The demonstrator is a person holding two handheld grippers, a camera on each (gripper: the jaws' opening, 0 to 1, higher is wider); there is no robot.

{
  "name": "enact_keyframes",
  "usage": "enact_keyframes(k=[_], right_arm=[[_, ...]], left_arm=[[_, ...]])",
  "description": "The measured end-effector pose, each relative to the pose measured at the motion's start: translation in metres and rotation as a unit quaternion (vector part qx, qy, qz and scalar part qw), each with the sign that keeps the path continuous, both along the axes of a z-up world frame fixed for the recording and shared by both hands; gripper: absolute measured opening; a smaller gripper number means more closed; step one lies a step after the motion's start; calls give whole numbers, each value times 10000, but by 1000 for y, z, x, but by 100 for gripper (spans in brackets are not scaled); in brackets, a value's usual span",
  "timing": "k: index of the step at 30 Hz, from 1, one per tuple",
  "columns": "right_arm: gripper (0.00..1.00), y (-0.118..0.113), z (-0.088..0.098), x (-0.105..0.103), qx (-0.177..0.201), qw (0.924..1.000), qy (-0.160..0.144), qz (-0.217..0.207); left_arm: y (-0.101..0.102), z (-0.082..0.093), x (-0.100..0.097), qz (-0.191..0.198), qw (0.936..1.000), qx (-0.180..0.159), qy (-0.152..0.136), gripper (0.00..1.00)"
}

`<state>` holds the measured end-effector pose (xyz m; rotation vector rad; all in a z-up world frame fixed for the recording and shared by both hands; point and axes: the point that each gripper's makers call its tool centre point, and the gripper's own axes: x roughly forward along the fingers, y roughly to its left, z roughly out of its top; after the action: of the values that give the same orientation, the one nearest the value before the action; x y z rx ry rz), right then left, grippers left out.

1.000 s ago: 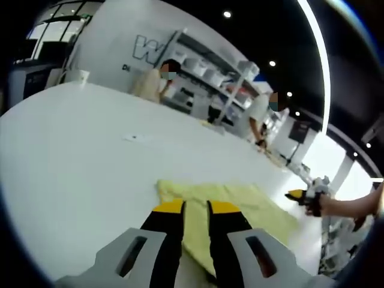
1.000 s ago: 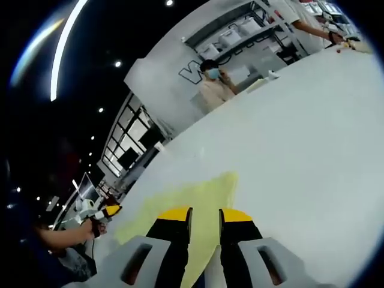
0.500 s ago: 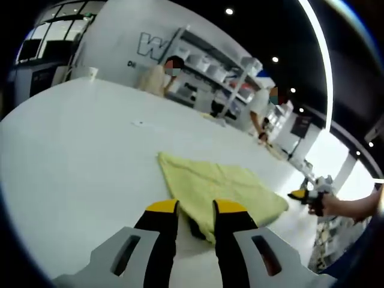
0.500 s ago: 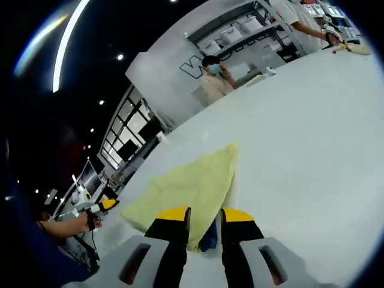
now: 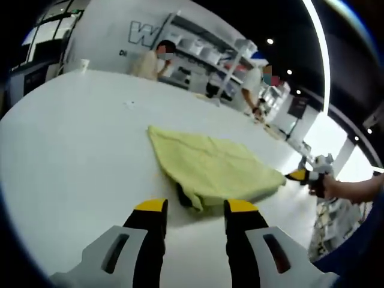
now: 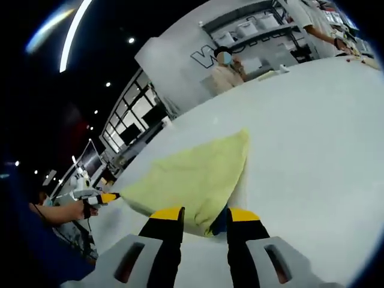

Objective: Fold the garment on the visible template until the final outline fits inside the template.

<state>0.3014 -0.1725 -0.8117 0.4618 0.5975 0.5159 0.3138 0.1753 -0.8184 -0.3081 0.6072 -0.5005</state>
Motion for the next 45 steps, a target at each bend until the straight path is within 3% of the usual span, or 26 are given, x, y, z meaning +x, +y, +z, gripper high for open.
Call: enact_keyframes(k=[6, 18, 27, 34, 41, 45], right_arm=[[25, -2, -3, -7, 2, 9999, 83, -85], [24, -5, 1, -14, 113, 9996, 106, -243], [23, -5, -2, -18, 111, 9996, 178, -212], [26, -4, -5, -19, 10, 9998, 145, -116], [37, 1, -6, -20, -522, 9981, -91, 314], [39, 3, -11, -18, -947, 9930, -194, 675]], left_arm=[[-3, -16, 9, -110, 9995, 305, -15, 33], [-11, -17, 11, -485, 9945, 881, -292, 3], [1, -17, 4, -1024, 9856, 1294, -368, 1], [8, -16, 1, -1300, 9810, 1382, -395, 0], [9, -16, -1, -1369, 9793, 1431, -415, 0], [9, -17, -1, -1326, 9801, 1424, -402, 0]])
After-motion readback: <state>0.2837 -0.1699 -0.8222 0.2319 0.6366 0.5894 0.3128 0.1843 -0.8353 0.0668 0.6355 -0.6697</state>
